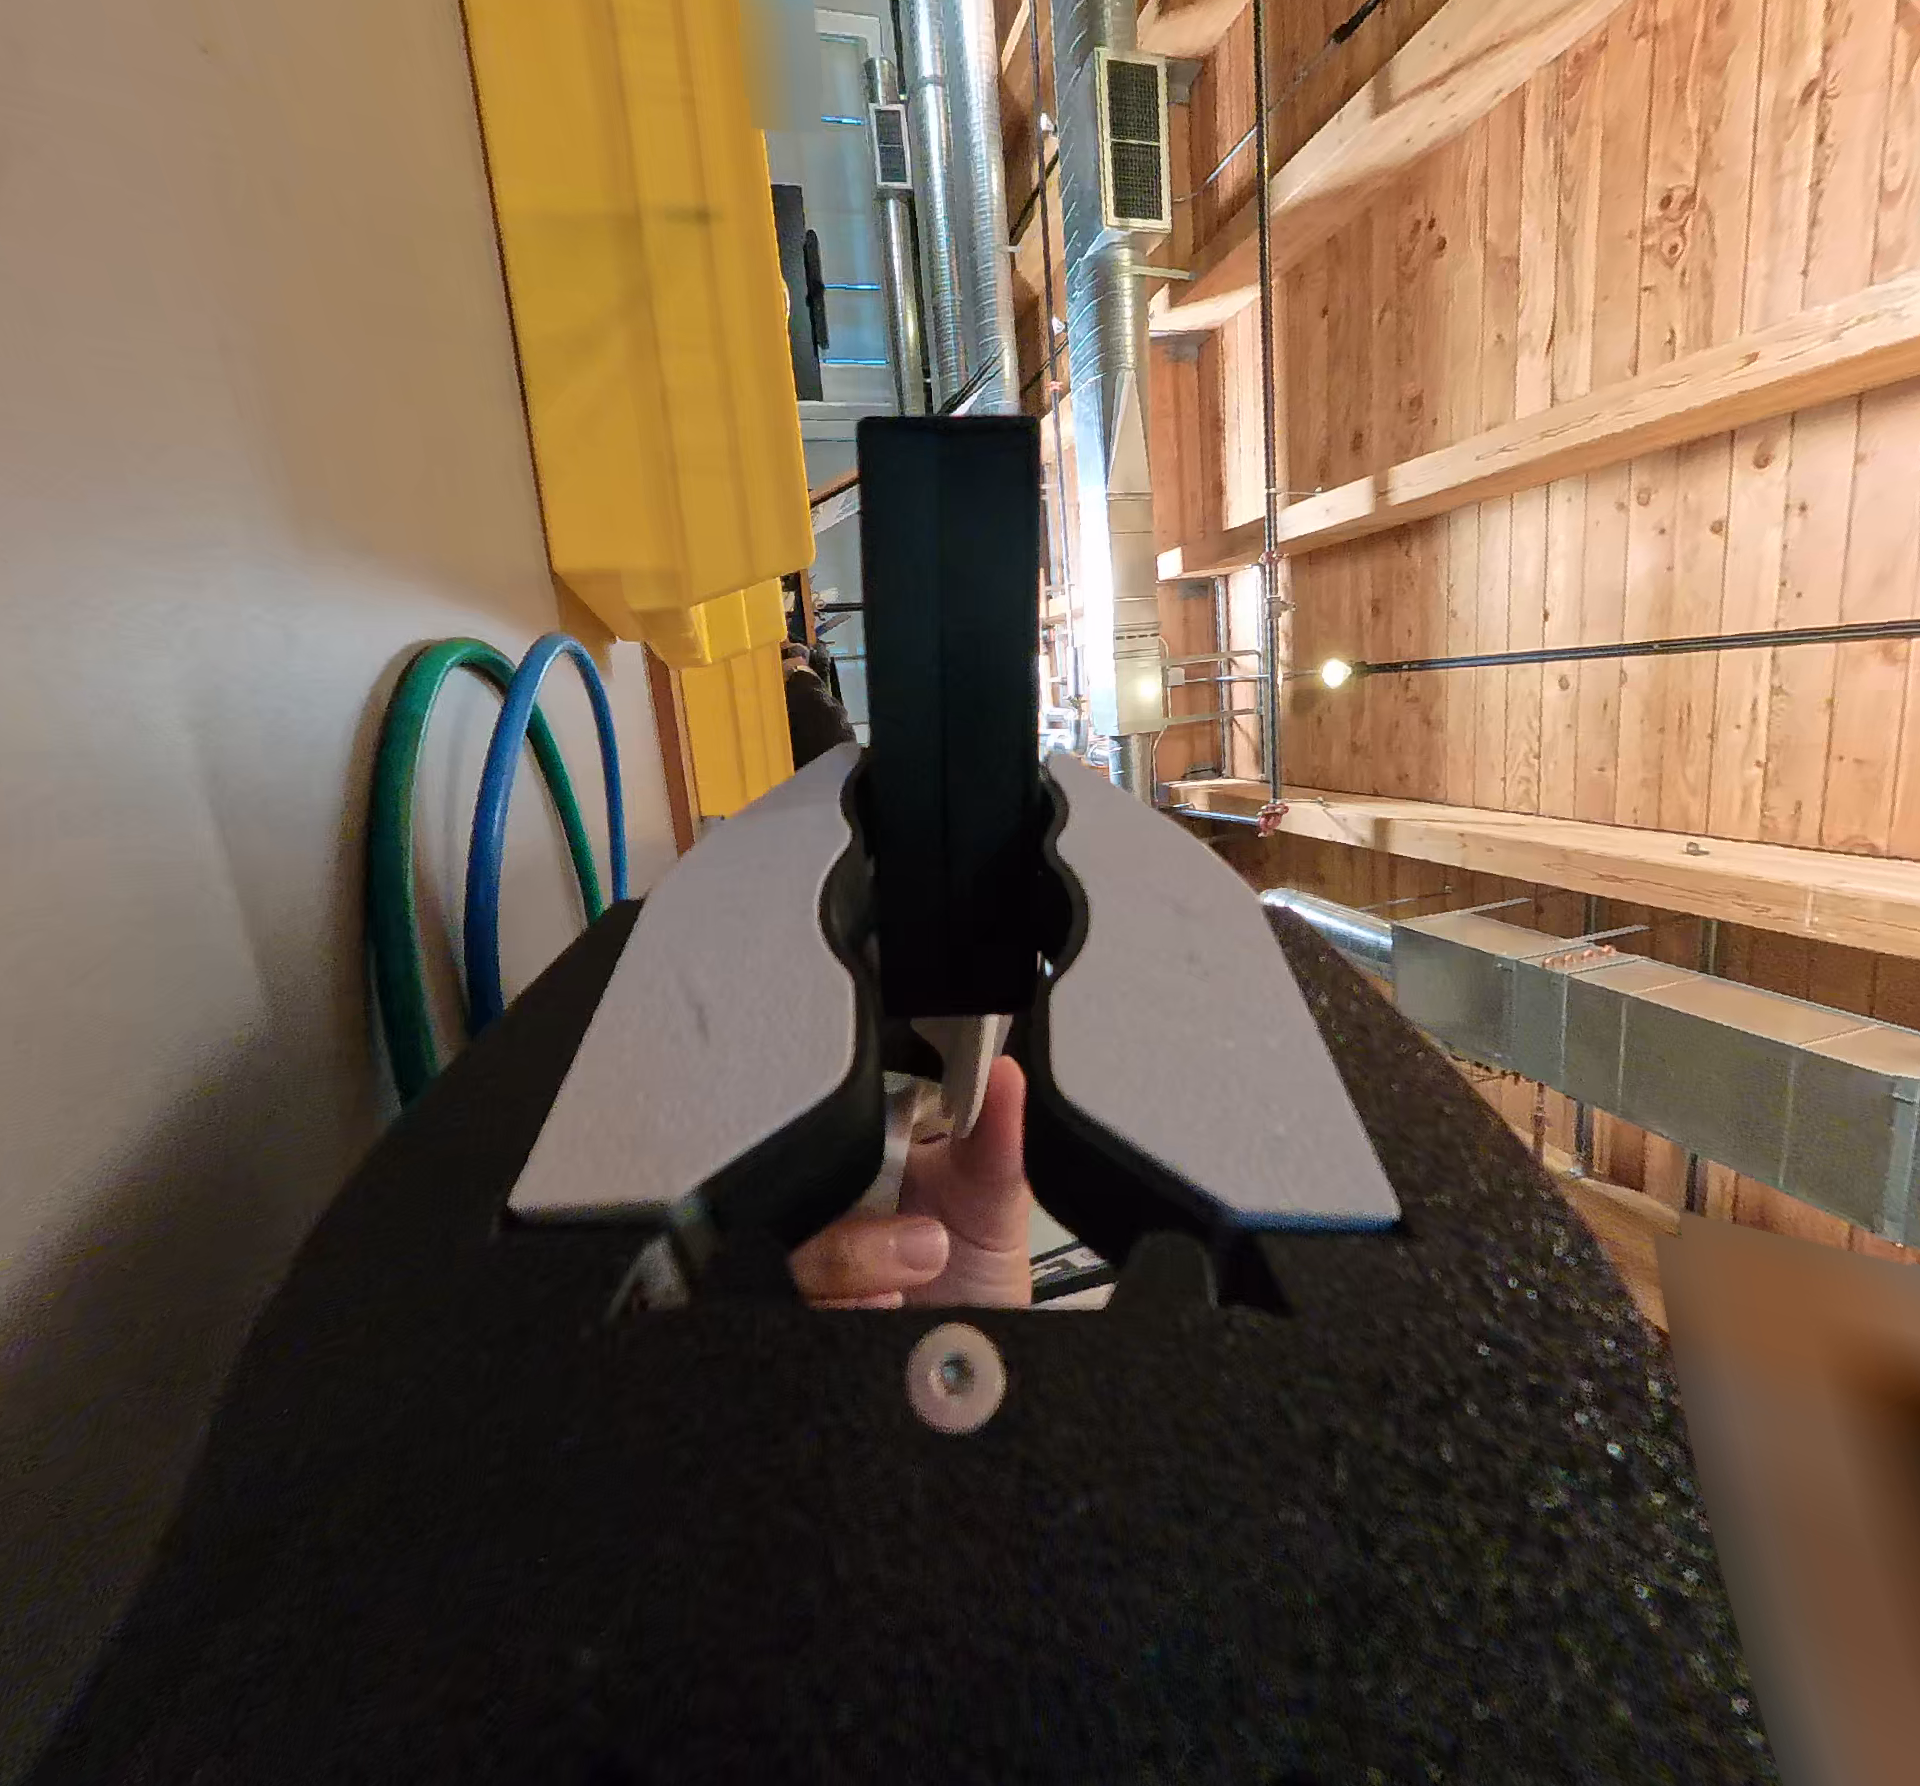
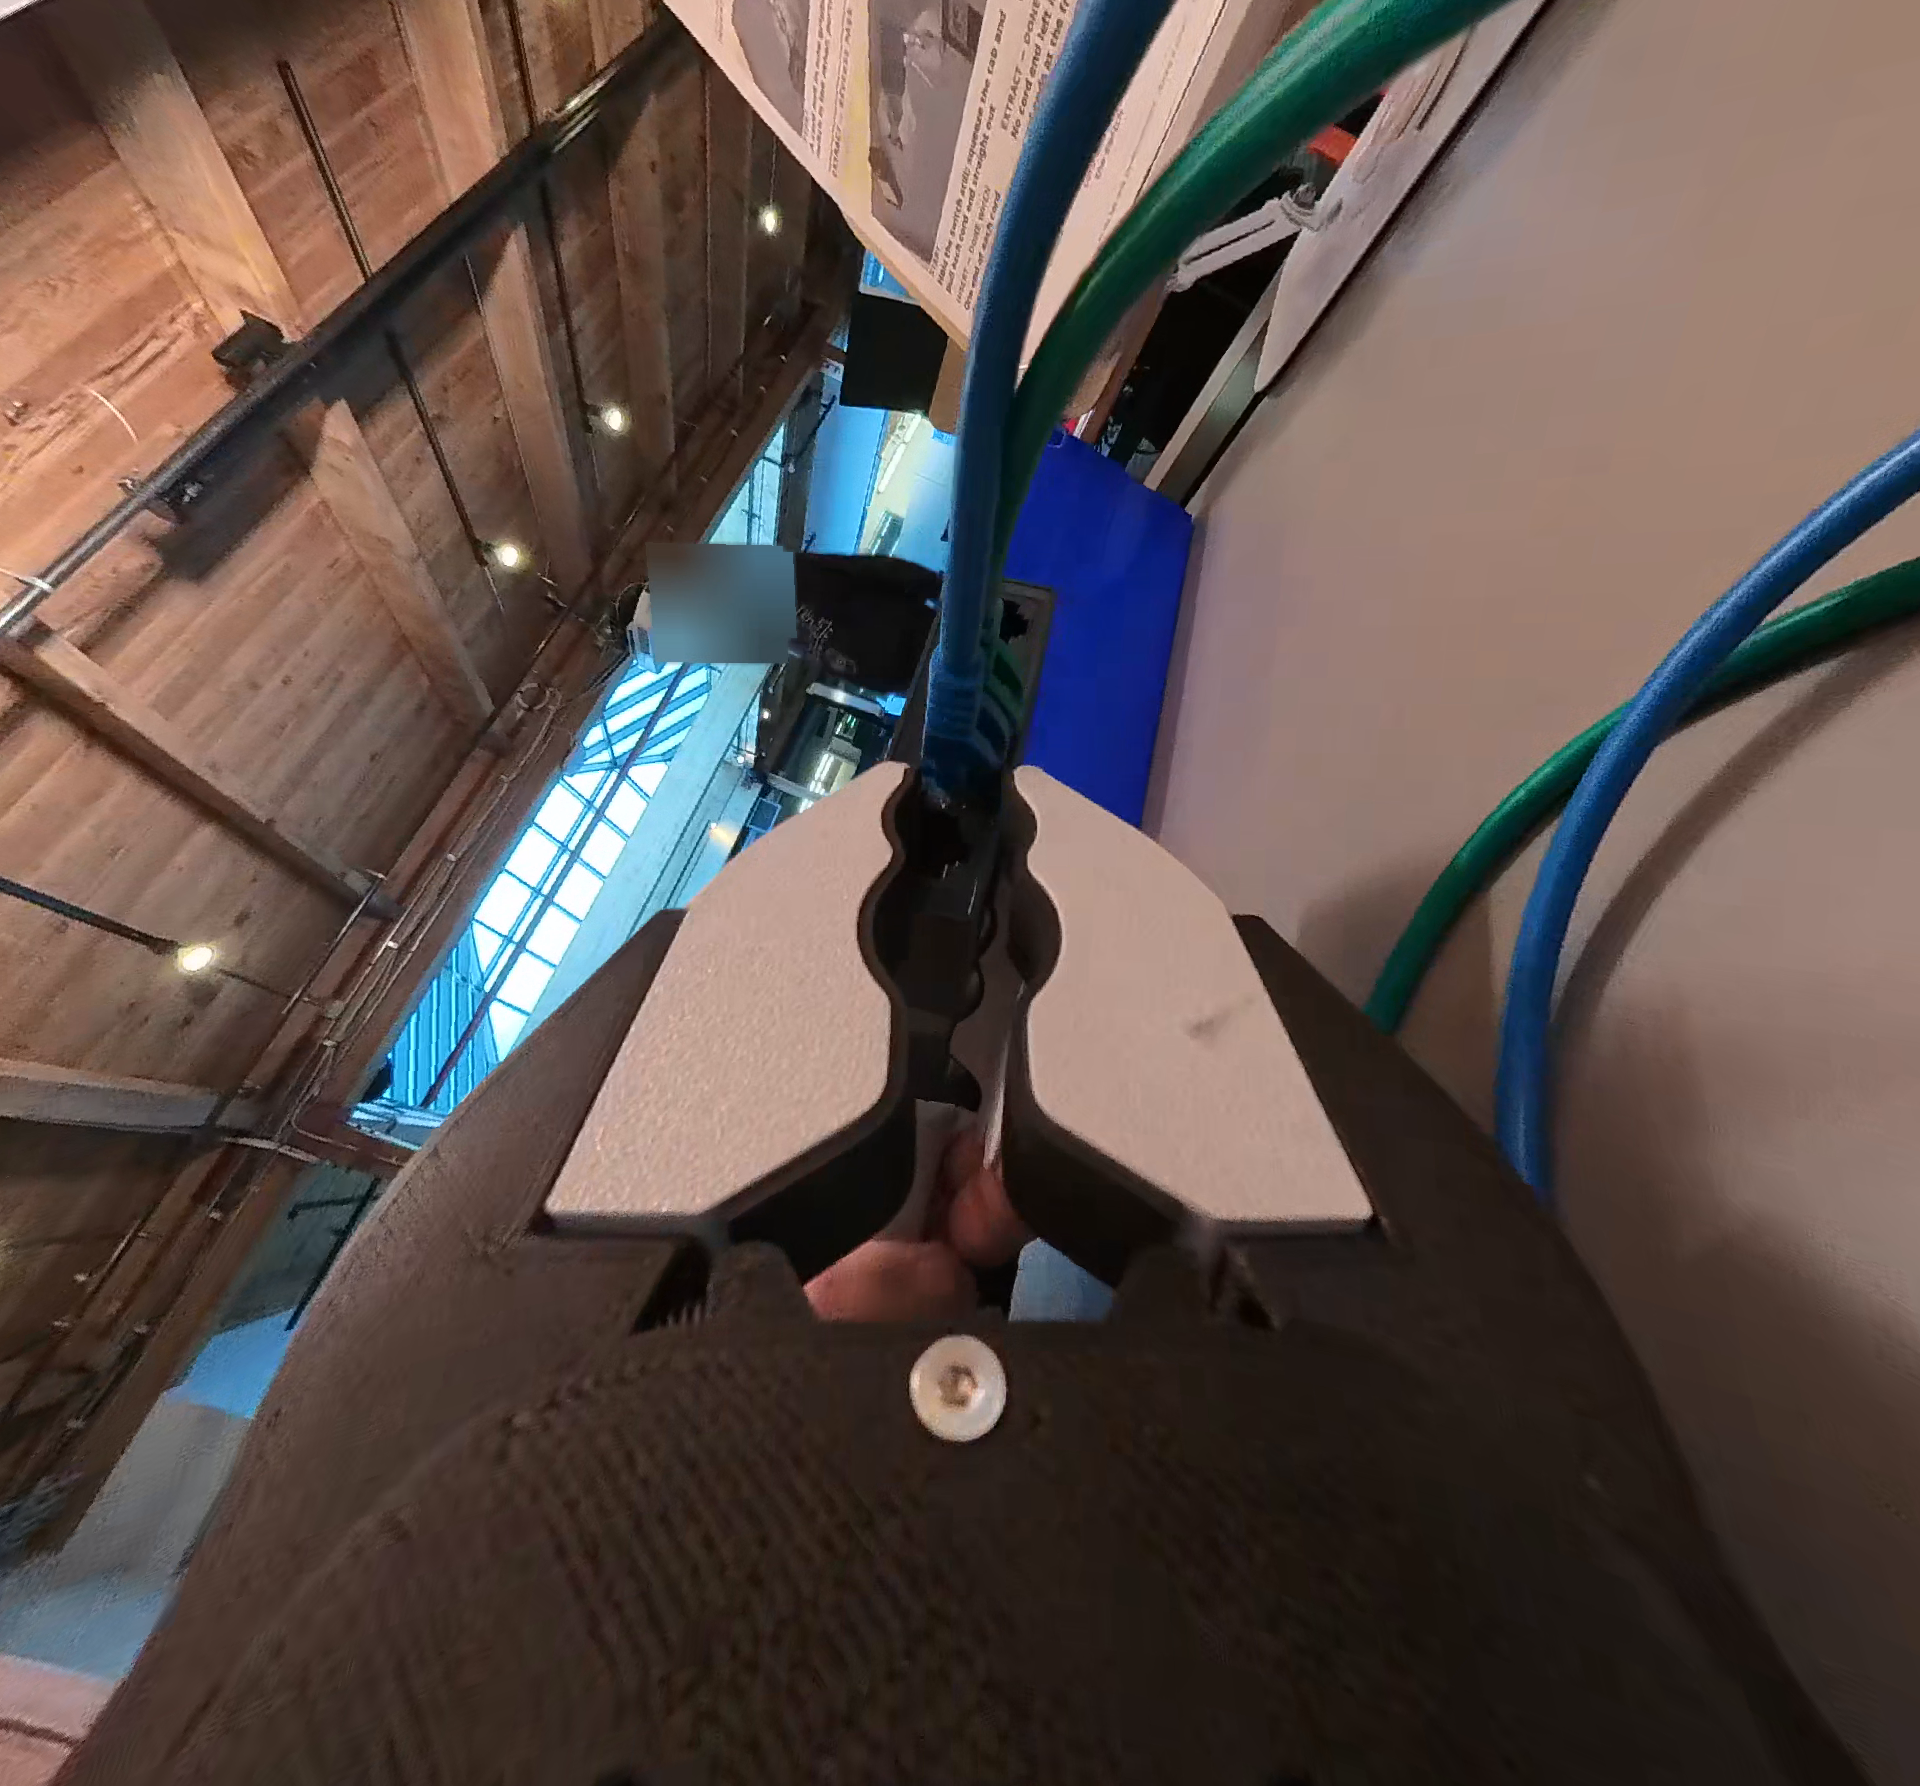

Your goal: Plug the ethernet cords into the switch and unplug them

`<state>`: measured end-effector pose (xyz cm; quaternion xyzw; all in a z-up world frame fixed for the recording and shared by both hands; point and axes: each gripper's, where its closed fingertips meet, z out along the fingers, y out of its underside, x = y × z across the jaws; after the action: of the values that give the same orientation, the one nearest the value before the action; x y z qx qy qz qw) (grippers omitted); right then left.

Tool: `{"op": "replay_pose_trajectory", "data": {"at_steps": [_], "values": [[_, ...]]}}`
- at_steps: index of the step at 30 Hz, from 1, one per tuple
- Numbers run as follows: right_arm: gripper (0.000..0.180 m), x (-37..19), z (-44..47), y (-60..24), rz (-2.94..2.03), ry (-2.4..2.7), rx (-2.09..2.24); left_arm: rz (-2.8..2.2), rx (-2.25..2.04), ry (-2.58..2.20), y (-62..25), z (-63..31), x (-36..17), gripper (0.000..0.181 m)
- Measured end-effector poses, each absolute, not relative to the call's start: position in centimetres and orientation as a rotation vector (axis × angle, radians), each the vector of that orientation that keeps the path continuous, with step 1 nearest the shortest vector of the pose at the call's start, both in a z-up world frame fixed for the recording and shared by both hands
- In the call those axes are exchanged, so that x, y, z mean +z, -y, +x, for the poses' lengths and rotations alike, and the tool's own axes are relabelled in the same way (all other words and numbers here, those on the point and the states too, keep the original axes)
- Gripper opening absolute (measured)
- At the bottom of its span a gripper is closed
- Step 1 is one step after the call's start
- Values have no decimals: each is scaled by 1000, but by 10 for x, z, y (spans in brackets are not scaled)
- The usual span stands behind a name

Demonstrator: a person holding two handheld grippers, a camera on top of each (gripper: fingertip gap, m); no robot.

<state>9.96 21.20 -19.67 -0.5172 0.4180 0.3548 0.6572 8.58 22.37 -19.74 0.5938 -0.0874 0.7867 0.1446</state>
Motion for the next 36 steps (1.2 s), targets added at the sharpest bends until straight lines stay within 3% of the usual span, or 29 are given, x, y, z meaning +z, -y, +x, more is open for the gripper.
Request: {"op": "replay_pose_trajectory", "data": {"at_steps": [36], "values": [[7,-207,101,-214,-1248,-853,685,1865,2376,594,-222,87,-206,27]]}}
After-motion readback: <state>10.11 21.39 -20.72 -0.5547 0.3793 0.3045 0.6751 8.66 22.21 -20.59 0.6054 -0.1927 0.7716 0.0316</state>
